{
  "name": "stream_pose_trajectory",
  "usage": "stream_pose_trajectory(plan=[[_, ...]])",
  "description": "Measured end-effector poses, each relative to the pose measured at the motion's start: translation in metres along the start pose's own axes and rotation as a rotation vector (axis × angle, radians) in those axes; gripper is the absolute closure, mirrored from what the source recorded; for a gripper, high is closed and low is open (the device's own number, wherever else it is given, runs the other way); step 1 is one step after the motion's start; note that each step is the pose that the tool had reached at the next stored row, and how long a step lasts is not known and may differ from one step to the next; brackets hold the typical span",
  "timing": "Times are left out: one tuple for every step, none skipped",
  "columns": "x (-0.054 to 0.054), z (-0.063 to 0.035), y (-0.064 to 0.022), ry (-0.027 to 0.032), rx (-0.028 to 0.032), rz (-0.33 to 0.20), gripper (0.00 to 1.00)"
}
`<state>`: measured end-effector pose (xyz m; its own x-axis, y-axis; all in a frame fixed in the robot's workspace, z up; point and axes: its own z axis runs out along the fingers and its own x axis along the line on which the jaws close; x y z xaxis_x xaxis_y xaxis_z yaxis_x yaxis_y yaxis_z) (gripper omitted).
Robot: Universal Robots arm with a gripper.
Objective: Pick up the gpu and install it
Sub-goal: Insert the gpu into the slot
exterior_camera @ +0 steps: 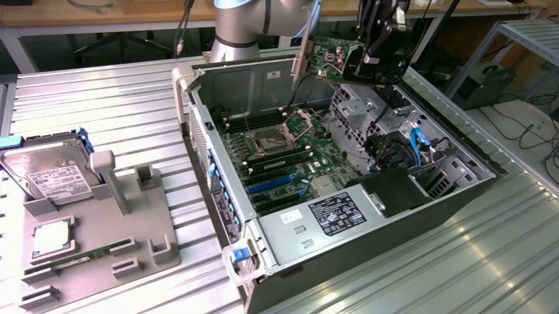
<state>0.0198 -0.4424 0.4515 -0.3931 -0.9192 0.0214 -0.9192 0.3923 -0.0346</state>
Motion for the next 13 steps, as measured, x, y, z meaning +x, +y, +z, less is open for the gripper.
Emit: stream_pose_trajectory(plan=[[0.0, 0.0, 0.0, -0.0019, 0.0012, -0.055, 0.72], [0.0, 0.0, 0.0, -0.0024, 0.0015, -0.069, 0.72], [0.0, 0.0, 0.0, -0.0027, 0.0017, -0.079, 0.72], [0.0, 0.0, 0.0, -0.0035, 0.0021, -0.1, 0.72], [0.0, 0.0, 0.0, -0.004, 0.0025, -0.115, 0.72], [0.0, 0.0, 0.0, -0.0044, 0.0027, -0.128, 0.72], [0.0, 0.0, 0.0, -0.0048, 0.003, -0.14, 0.72], [0.0, 0.0, 0.0, -0.0053, 0.0033, -0.152, 0.72], [0.0, 0.0, 0.0, -0.0059, 0.0036, -0.17, 0.72], [0.0, 0.0, 0.0, -0.0063, 0.0039, -0.181, 0.72], [0.0, 0.0, 0.0, -0.0066, 0.0041, -0.192, 0.72], [0.0, 0.0, 0.0, -0.007, 0.0043, -0.203, 0.72], [0.0, 0.0, 0.0, -0.0075, 0.0046, -0.215, 0.72]])
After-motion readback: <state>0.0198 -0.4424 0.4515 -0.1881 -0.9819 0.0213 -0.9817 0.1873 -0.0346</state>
